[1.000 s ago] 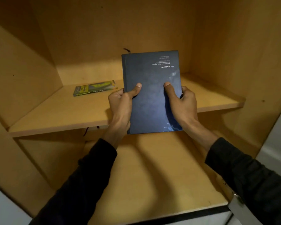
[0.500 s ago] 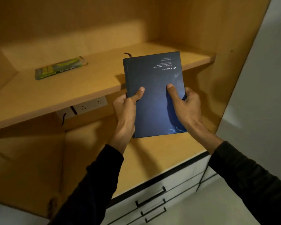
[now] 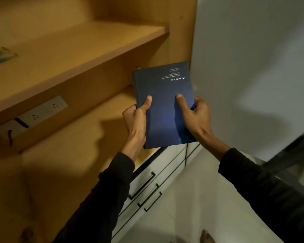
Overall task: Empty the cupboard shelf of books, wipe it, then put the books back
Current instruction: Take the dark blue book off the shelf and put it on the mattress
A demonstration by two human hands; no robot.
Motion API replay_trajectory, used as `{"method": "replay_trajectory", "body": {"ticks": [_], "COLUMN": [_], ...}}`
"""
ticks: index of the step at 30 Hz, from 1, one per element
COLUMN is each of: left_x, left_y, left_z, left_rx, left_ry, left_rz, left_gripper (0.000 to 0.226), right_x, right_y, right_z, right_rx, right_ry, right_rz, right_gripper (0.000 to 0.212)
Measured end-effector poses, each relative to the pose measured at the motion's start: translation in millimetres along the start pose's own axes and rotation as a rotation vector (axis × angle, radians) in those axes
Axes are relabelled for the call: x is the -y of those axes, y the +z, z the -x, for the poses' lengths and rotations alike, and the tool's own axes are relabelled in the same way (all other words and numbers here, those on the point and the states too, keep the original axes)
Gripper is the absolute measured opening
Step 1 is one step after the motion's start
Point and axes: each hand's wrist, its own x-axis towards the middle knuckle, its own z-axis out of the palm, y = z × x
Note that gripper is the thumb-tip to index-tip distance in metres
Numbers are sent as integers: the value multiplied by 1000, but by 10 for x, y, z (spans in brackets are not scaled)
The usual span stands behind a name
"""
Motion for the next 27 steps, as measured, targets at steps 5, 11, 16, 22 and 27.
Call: {"method": "replay_trajectory", "body": {"ticks": [5,11,16,22,27], "left_x": [301,605,825,1054,1268], "left_y": [359,843,1259,1715,2098], "left_z": [253,634,1057,1632,2041], "left_rx": [74,140,197,318,431], "left_ry": [-45,-106,-151,-168,-175], "left_rz": [-40,-65,-70,-124,-155], "left_gripper": [21,27,30,44,47], "right_x": [-239,-473,-692,-943,-1058], "right_y": [-468,-1111,-1699,-2386,-2948], "right_z": [141,309,498,830,1105], "right_rx": [-90,-172,-220,-348,-439], "right_ry": [60,136,176,206,240], "right_rz": [63,131,151,154,173], "right_gripper": [42,44,49,47,44]}}
